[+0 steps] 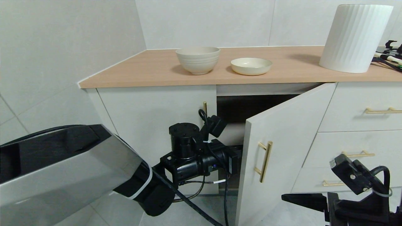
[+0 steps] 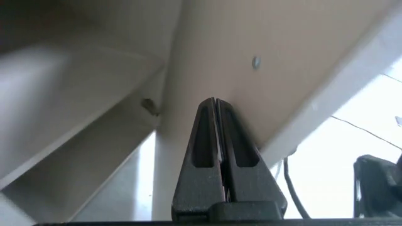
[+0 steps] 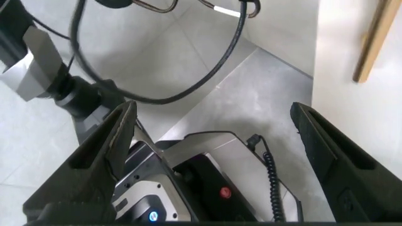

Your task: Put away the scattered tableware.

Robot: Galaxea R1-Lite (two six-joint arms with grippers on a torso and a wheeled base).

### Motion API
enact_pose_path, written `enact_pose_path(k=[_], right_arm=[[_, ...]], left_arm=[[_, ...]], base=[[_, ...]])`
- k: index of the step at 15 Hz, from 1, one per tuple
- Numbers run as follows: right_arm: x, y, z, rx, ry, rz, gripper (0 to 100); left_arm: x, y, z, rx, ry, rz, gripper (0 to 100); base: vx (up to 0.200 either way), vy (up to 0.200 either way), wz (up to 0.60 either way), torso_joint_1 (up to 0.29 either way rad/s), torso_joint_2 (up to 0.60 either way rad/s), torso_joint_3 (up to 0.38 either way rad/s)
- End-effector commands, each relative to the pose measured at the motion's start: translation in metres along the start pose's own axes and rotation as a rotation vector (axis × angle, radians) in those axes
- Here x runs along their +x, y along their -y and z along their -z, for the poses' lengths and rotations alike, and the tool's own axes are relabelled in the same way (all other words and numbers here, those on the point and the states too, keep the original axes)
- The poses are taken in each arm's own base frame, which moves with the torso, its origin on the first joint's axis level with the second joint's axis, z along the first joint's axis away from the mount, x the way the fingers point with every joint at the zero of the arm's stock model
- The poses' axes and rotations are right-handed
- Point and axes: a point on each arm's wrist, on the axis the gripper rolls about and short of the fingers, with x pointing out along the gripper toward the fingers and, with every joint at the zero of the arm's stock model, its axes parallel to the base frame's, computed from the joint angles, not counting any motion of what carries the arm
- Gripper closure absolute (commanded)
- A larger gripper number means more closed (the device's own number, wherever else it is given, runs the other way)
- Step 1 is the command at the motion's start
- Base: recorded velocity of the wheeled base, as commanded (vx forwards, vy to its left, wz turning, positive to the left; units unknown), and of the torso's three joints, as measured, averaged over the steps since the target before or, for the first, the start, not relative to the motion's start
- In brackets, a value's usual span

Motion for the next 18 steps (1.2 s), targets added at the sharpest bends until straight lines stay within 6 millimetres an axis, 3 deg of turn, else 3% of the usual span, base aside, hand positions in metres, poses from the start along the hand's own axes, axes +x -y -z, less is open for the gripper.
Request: enact_pose_path(k=[1,5,13,15,17,18], right_arm=[[0.0,0.0,0.0,0.001,0.0,0.0,0],[0.0,0.0,0.0,0.001,0.0,0.002,0],[-0.005,-0.002,-0.003,-0.007,0.028,-0.003,0],[-0.012,-0.007,-0.008,-0.022,0.063,-0.024,0],[-0.027,-0.024,-0.011,-0.061,0.115,-0.114,0],[-0.029,-0.027,-0.011,-0.067,0.122,-0.129,0]], left_arm=[[0.006,-0.001,-0.005,0.003,0.007,-0.002,100],[0.016,0.001,-0.007,0.005,0.008,-0.003,100],[0.031,0.007,-0.006,0.016,0.03,-0.047,100],[0.036,0.024,-0.005,0.023,0.038,-0.048,100],[0.039,0.064,-0.009,0.03,0.044,0.06,100],[0.038,0.074,-0.01,0.022,0.039,0.093,100]], base=[[0.0,0.0,0.0,0.0,0.0,0.0],[-0.15,0.0,0.0,0.007,0.0,-0.001],[0.0,0.0,0.0,0.0,0.0,0.0],[0.0,0.0,0.0,0.0,0.0,0.0],[0.0,0.0,0.0,0.0,0.0,0.0],[0.0,0.0,0.0,0.0,0.0,0.0]])
